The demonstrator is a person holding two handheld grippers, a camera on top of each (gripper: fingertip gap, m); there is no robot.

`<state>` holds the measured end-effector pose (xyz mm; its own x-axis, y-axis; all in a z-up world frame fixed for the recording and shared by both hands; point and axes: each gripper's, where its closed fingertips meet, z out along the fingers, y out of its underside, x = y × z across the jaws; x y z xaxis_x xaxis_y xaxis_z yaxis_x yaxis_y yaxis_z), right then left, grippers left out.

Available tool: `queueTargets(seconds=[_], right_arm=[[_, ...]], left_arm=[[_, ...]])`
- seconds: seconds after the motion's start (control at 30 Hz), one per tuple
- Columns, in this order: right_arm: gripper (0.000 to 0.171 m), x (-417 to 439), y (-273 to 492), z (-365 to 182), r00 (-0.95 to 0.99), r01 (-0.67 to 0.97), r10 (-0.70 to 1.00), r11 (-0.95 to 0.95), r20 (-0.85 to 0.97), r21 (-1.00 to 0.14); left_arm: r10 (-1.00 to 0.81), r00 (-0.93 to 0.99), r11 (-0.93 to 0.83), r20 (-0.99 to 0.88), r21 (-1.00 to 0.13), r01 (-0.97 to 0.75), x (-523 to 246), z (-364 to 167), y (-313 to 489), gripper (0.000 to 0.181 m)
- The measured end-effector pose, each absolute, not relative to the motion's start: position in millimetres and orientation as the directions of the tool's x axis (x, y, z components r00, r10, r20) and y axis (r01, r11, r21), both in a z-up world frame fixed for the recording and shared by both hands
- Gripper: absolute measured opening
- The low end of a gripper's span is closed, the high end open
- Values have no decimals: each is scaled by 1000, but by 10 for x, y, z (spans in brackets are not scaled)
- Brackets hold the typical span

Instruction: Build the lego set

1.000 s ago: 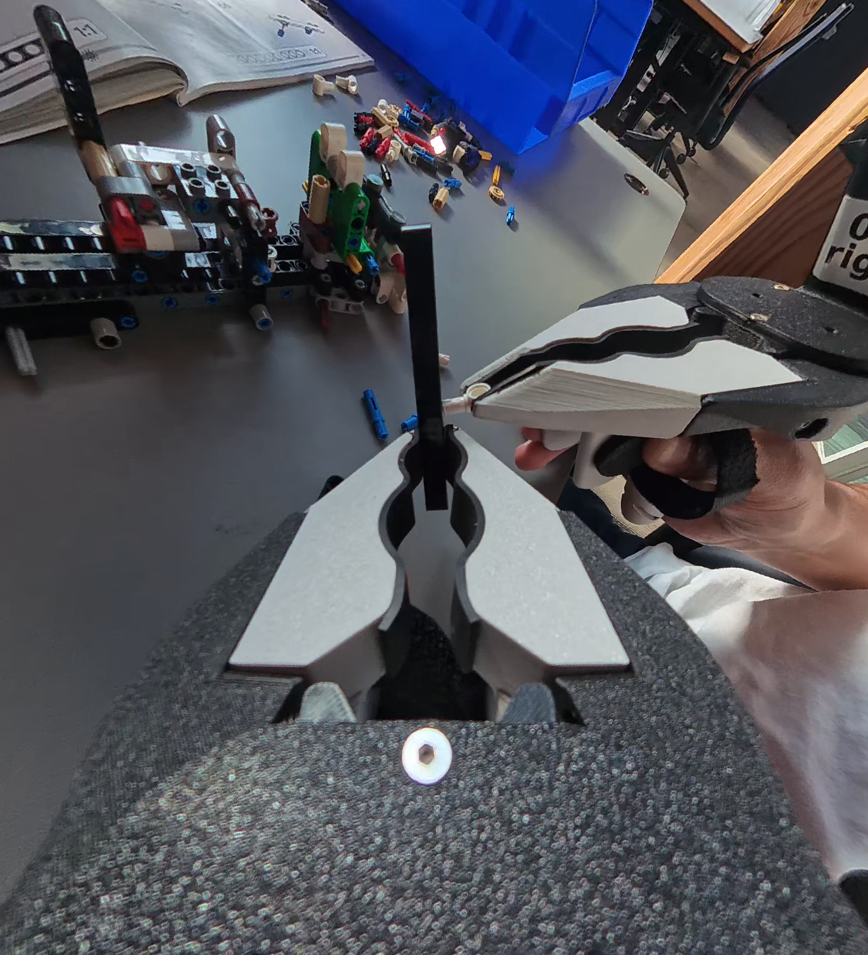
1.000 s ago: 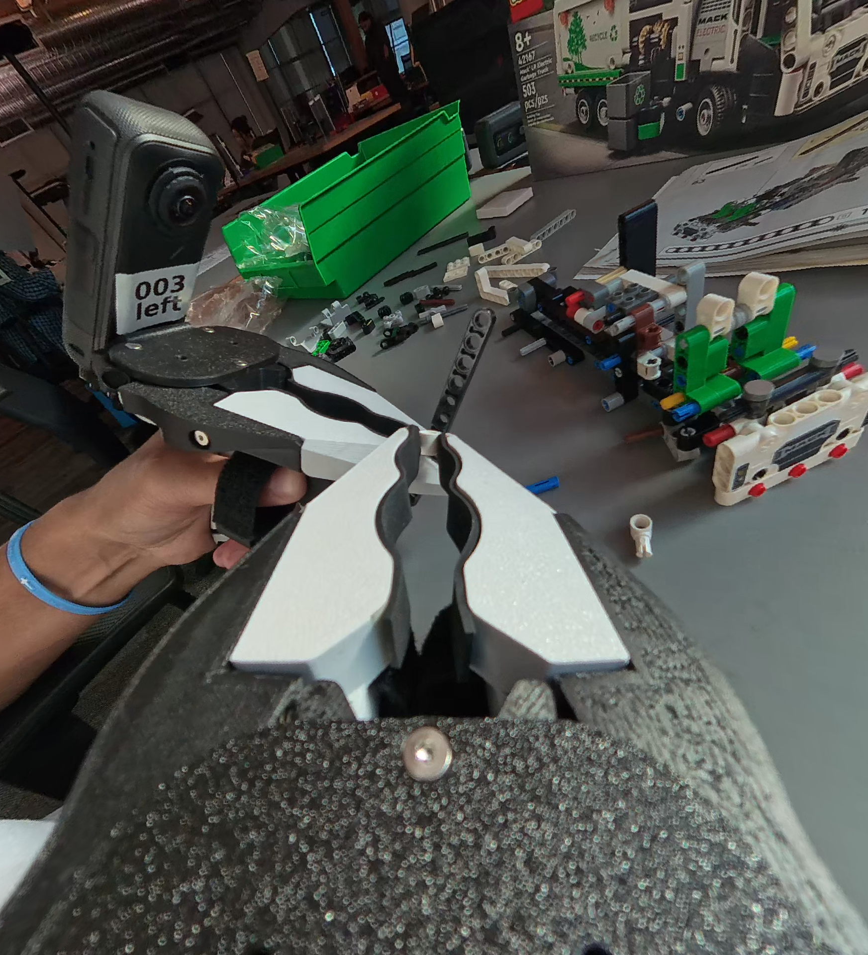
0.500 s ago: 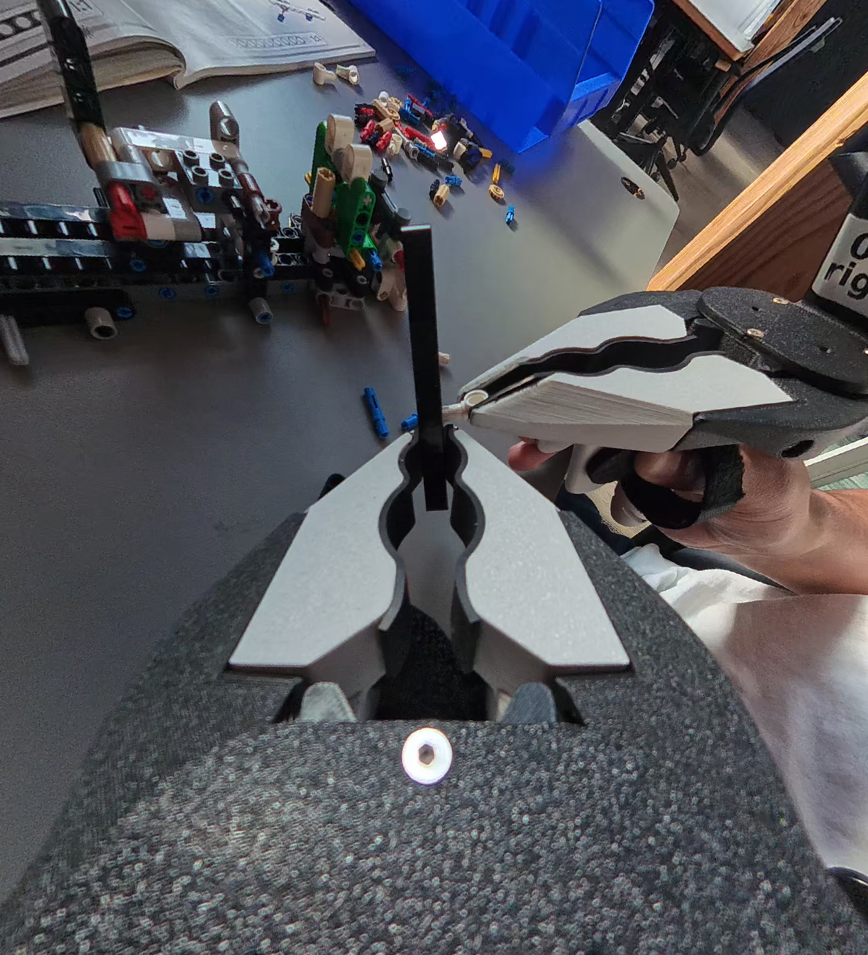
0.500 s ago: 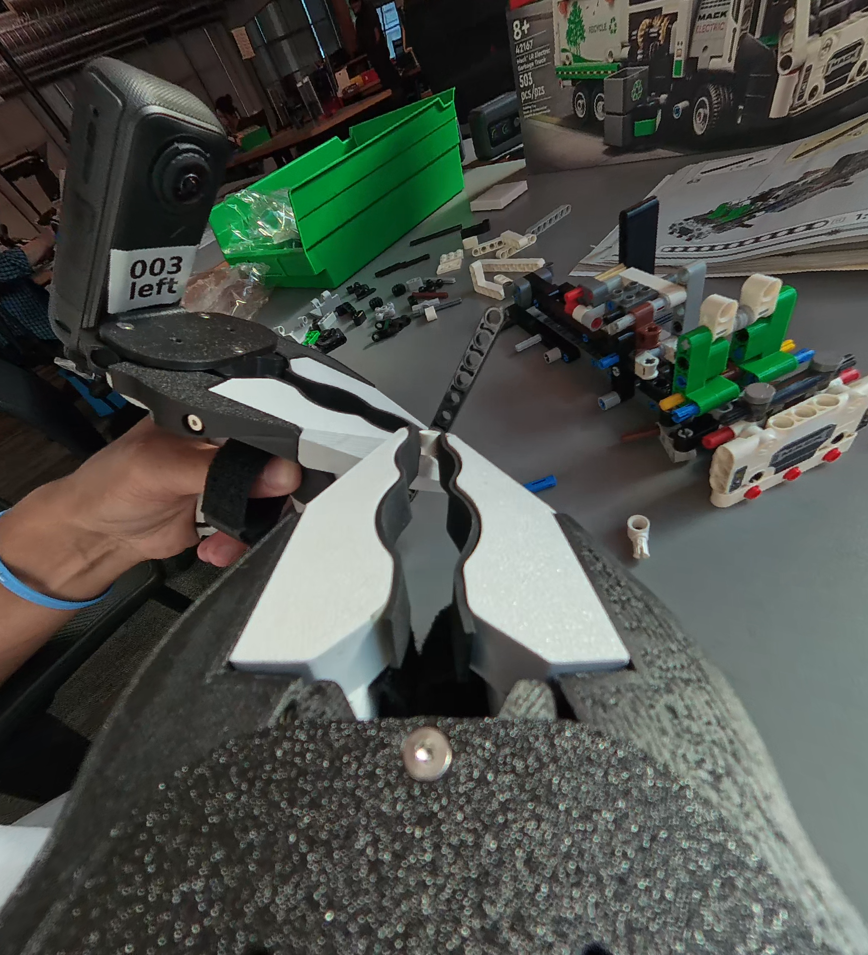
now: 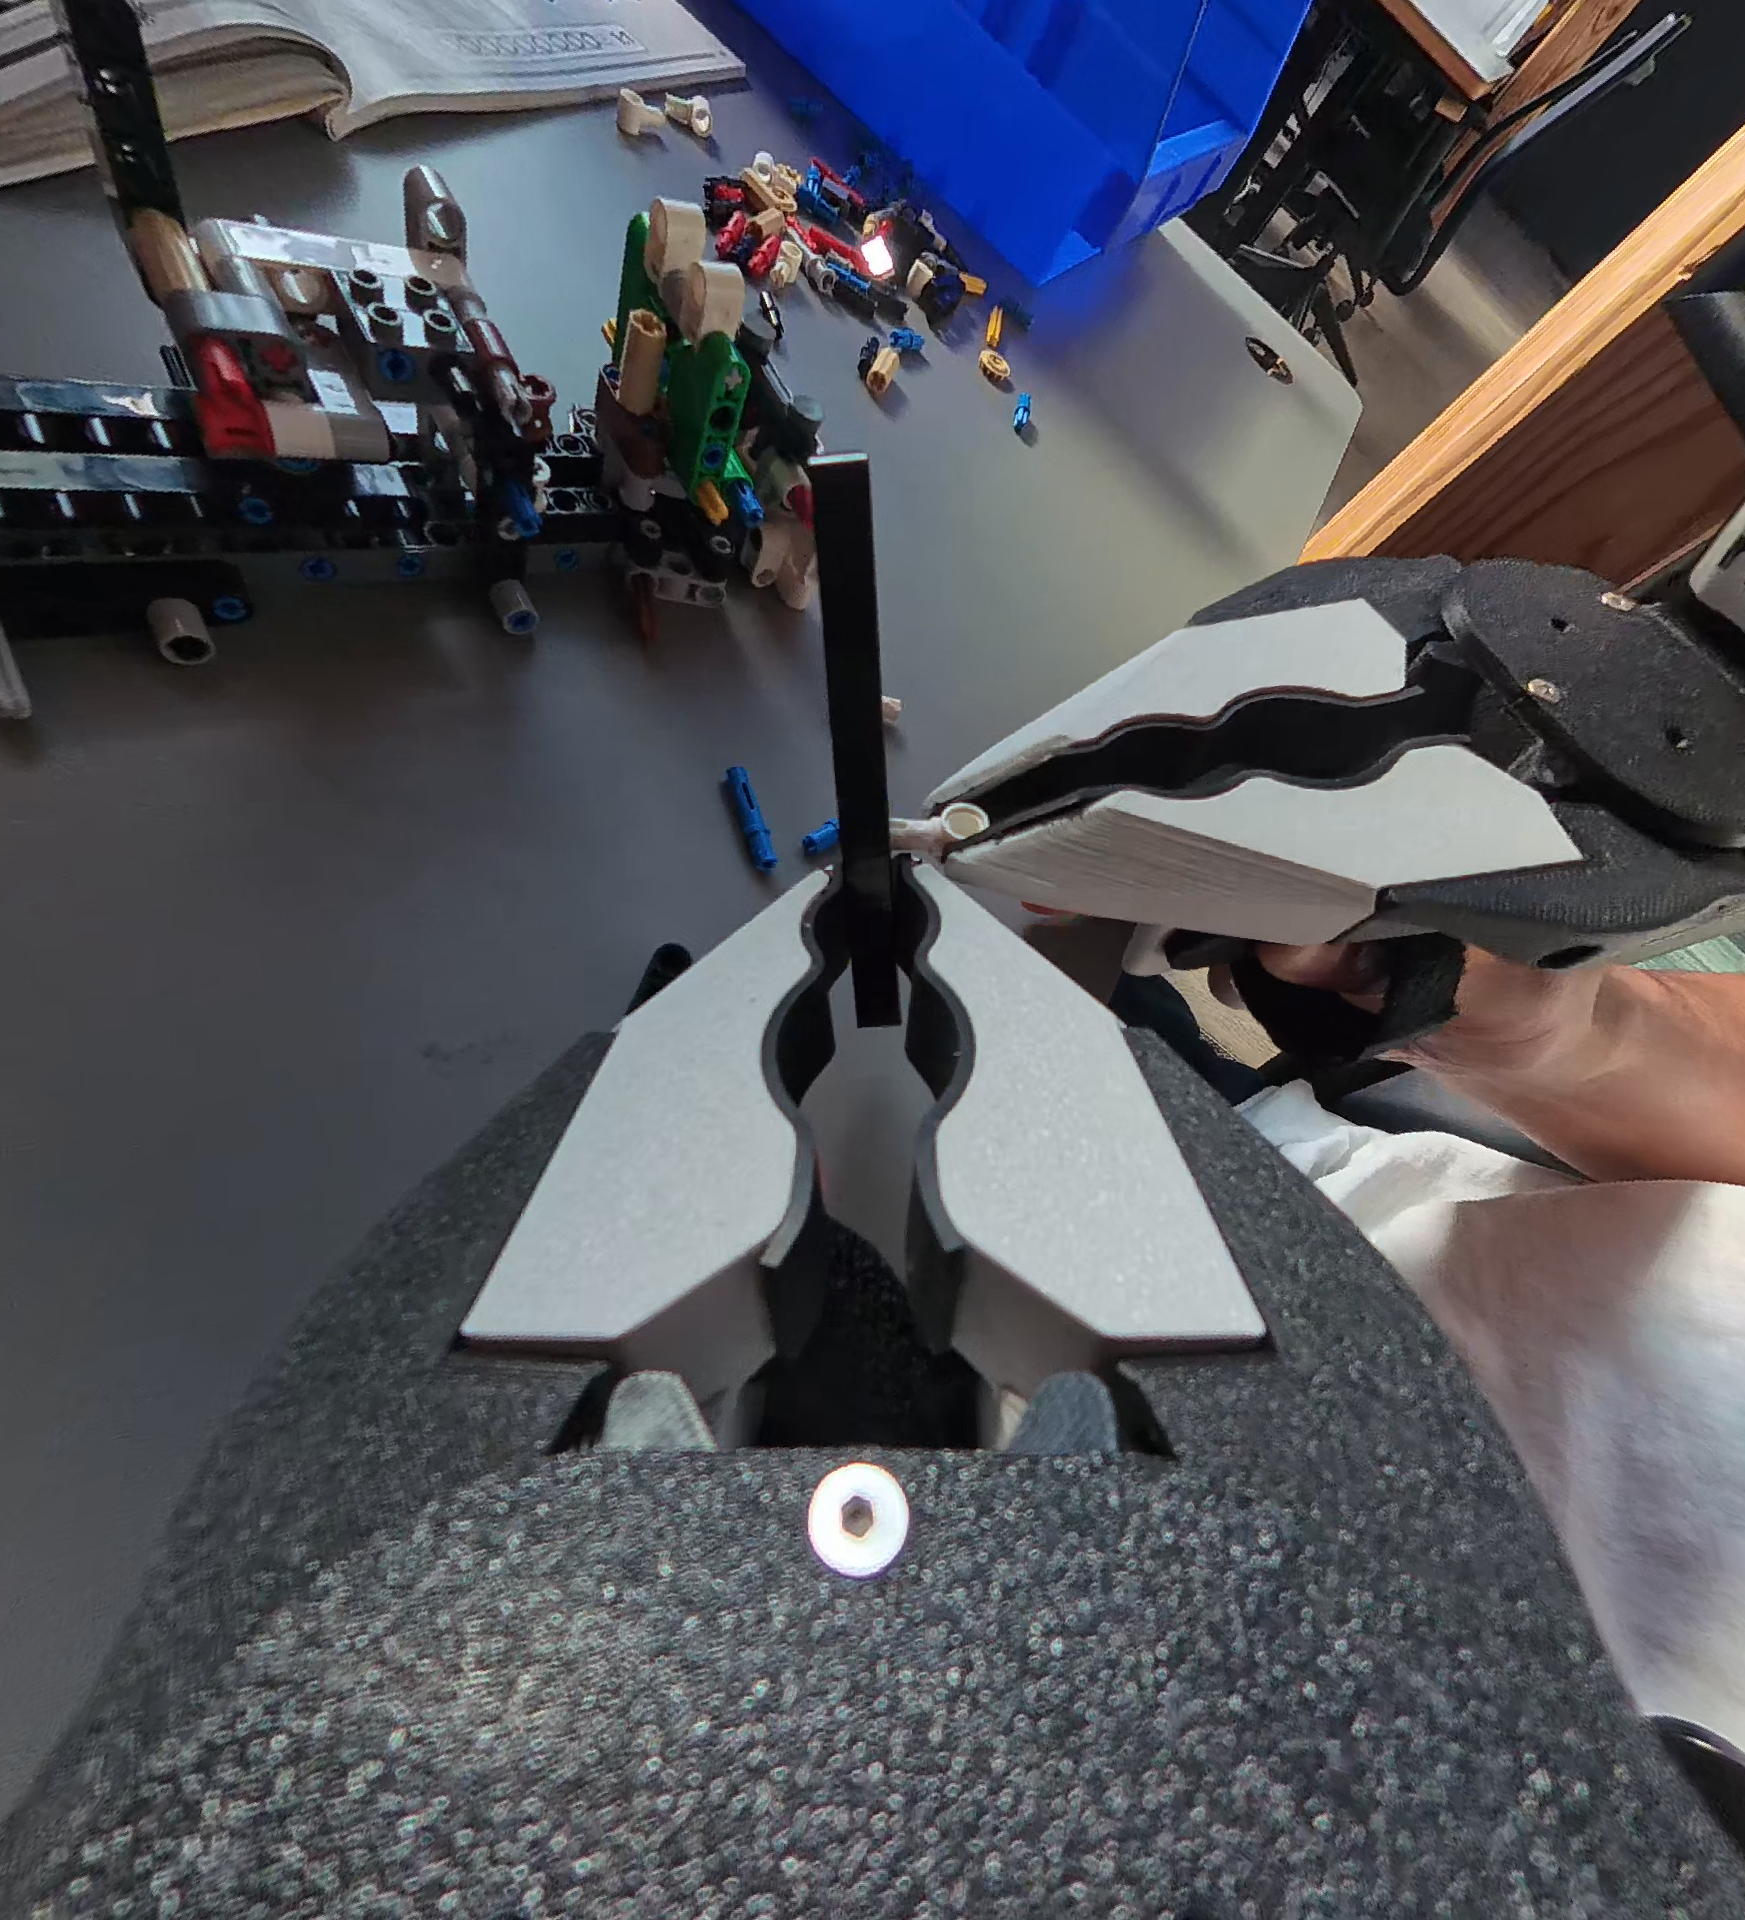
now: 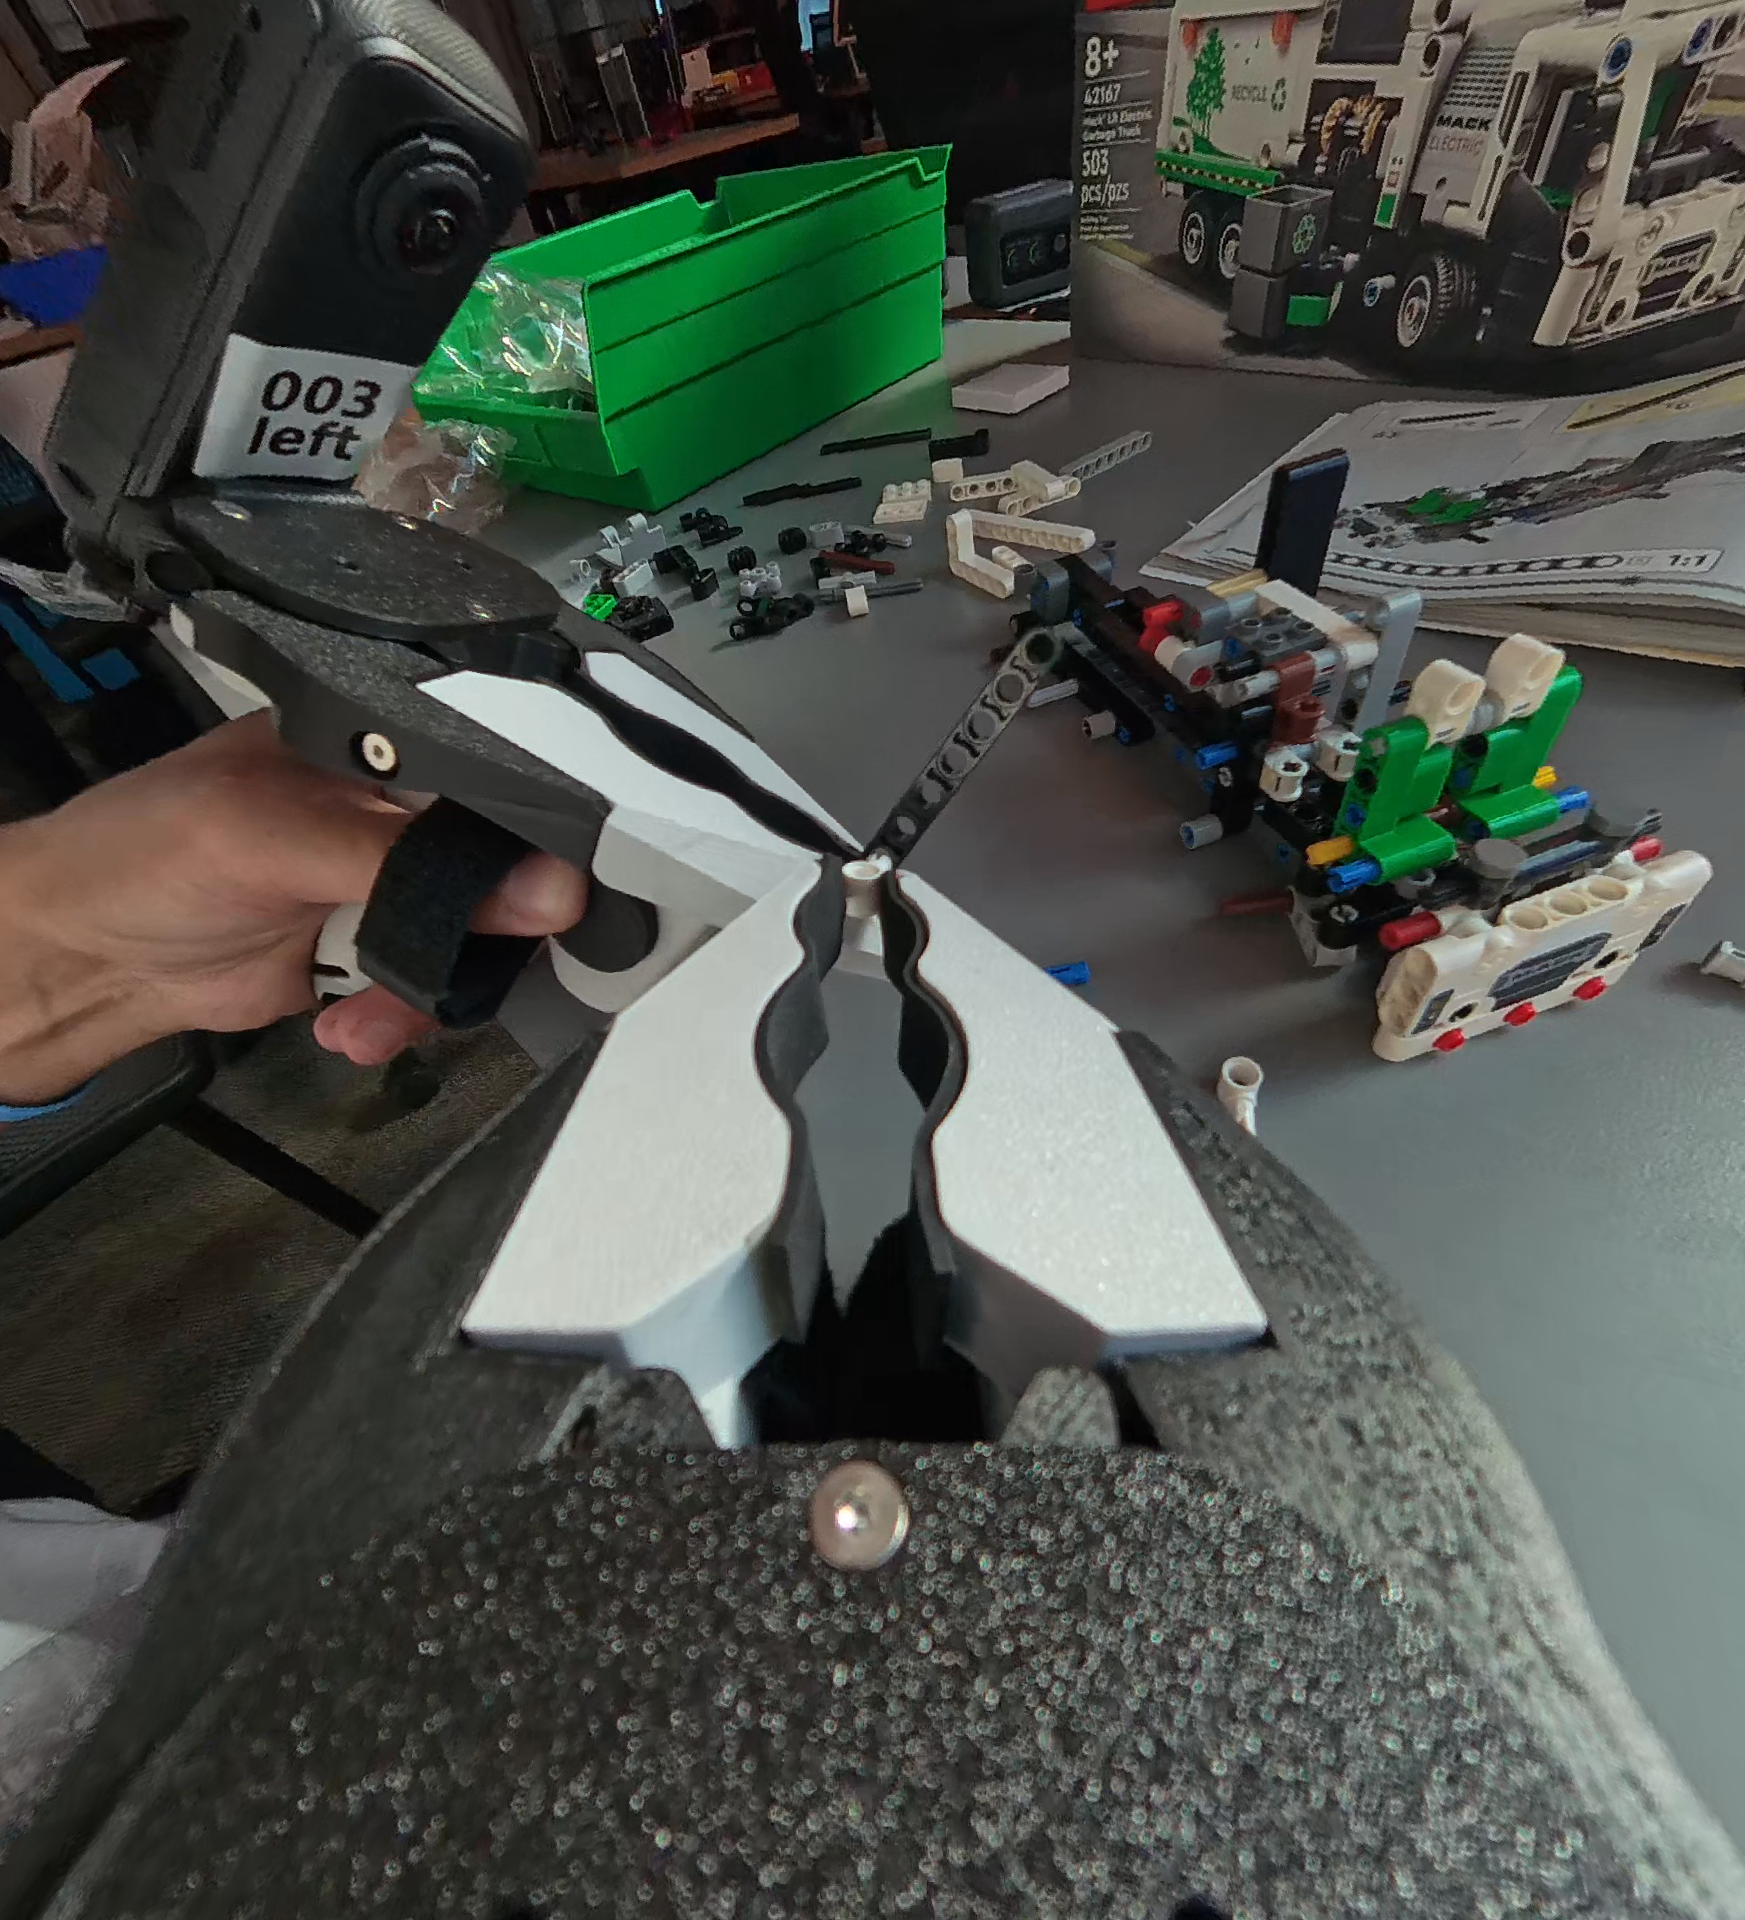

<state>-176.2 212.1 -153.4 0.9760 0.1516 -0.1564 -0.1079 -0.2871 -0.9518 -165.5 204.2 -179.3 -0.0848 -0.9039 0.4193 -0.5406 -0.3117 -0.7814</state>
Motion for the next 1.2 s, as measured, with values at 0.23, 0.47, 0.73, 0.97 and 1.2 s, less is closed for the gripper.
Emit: queueTargets(seconds=[0.23,0.47,0.73,0.97,1.2], right_arm=[[6,-1753,2130,-1528,979,-16,193,-286,-74,-958],[6,-1759,2134,-1539,969,-33,224,-299,-103,-954],[5,-1755,2149,-1550,957,-123,206,-342,-203,-932],[5,-1762,2165,-1555,934,-232,174,-367,-311,-901],[5,-1763,2156,-1534,920,-260,189,-365,-344,-894]], left_arm=[[-909,-82,-305,410,-785,-540,-1652,-1796,2045,7],[-914,-75,-300,398,-789,-537,-1652,-1798,2054,7],[-945,-47,-254,325,-814,-523,-1650,-1808,2087,7],[-976,-2,-185,216,-842,-507,-1643,-1815,2131,7],[-979,-21,-164,201,-851,-500,-1650,-1800,2104,7]])
